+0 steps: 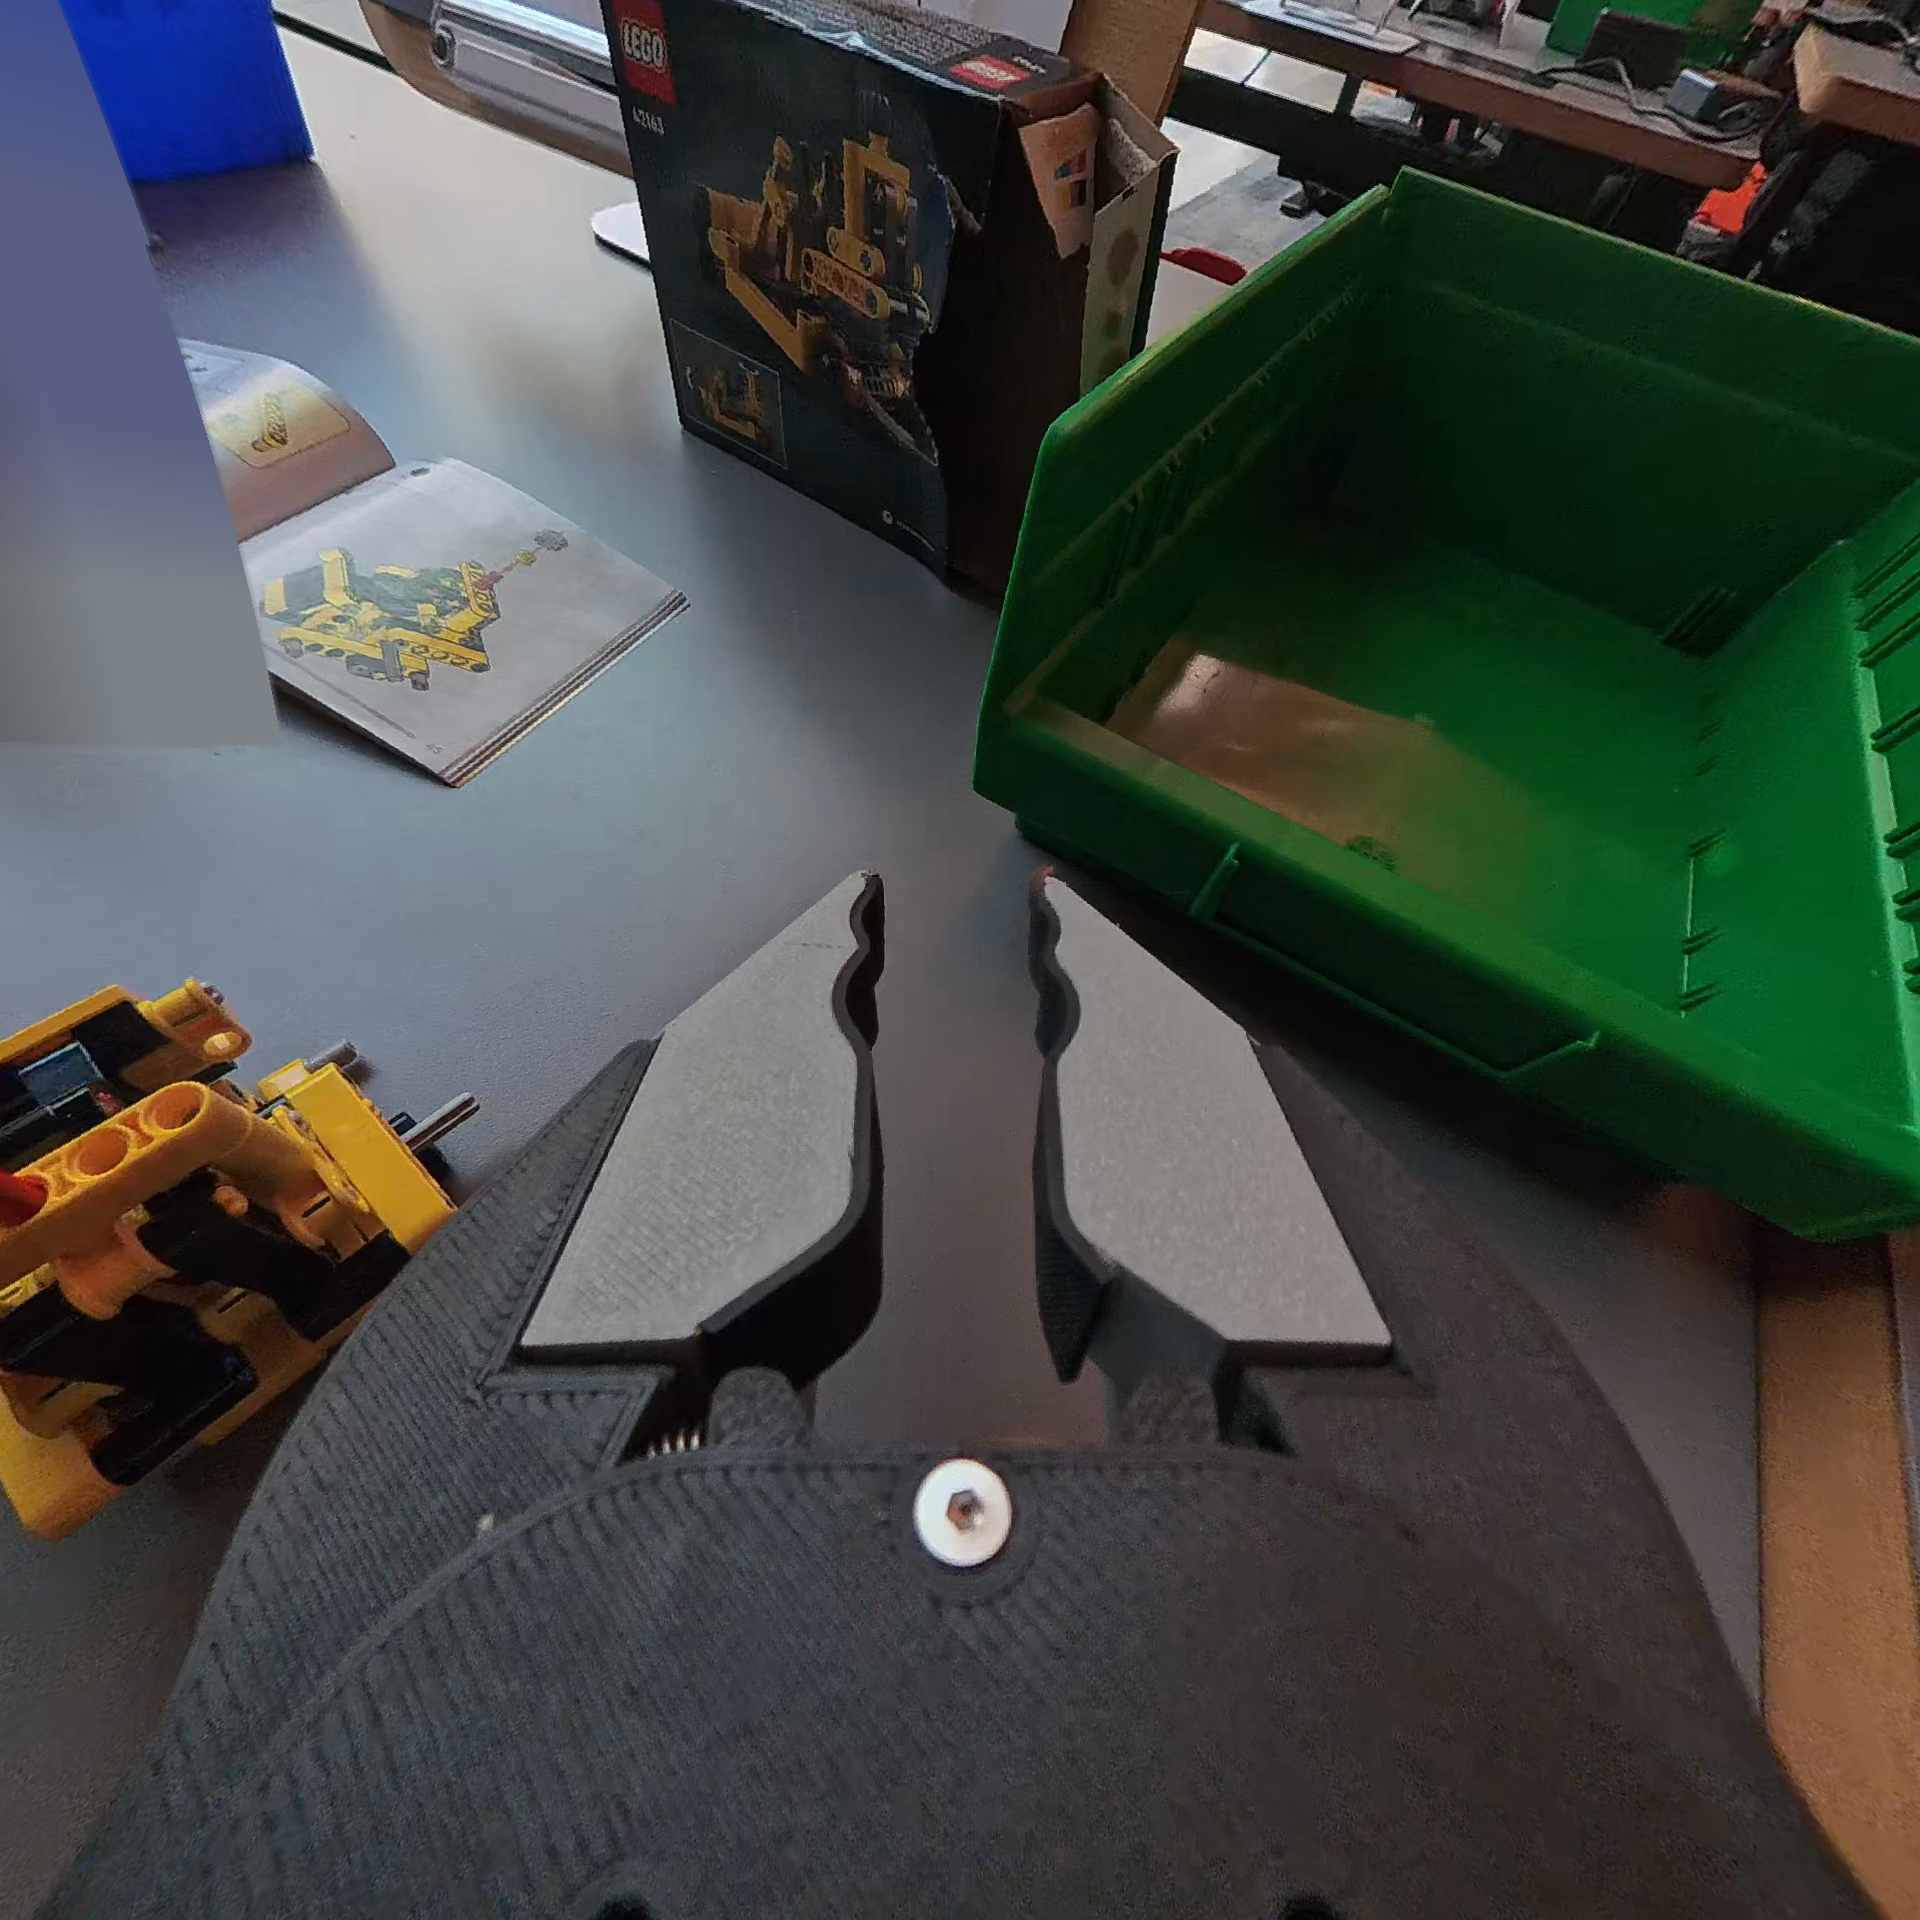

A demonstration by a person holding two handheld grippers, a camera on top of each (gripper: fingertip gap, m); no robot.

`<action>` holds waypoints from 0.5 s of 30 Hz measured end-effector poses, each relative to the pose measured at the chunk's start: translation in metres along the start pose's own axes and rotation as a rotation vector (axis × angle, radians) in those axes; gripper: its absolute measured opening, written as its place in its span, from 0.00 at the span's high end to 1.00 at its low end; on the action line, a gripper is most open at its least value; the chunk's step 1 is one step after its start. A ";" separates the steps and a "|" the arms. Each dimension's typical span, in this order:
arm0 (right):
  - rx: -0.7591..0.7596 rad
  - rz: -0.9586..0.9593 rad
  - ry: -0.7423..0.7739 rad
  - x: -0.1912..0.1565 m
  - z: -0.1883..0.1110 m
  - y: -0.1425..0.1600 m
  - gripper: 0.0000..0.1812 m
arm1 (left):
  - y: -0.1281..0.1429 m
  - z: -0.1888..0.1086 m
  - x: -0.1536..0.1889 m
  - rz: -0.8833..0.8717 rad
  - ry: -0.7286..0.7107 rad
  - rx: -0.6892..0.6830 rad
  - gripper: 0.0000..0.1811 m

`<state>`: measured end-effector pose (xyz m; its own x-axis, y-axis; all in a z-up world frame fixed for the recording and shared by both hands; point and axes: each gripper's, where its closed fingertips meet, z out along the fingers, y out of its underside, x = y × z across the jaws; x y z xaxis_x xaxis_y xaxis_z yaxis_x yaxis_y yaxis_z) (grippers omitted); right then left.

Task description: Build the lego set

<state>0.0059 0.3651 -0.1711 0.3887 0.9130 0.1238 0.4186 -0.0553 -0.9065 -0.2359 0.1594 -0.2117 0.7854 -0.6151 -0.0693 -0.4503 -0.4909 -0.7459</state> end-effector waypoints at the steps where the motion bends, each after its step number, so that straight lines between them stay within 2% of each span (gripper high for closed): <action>1: 0.002 0.001 0.000 0.000 0.000 0.000 0.86 | 0.000 0.000 0.000 0.001 0.000 0.003 0.93; 15: 0.004 -0.019 0.007 -0.001 0.000 -0.001 0.87 | 0.002 -0.001 0.005 0.032 -0.043 -0.010 0.94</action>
<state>0.0054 0.3641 -0.1707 0.3867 0.9109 0.1438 0.4228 -0.0365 -0.9055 -0.2334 0.1548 -0.2125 0.7881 -0.6035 -0.1212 -0.4792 -0.4780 -0.7361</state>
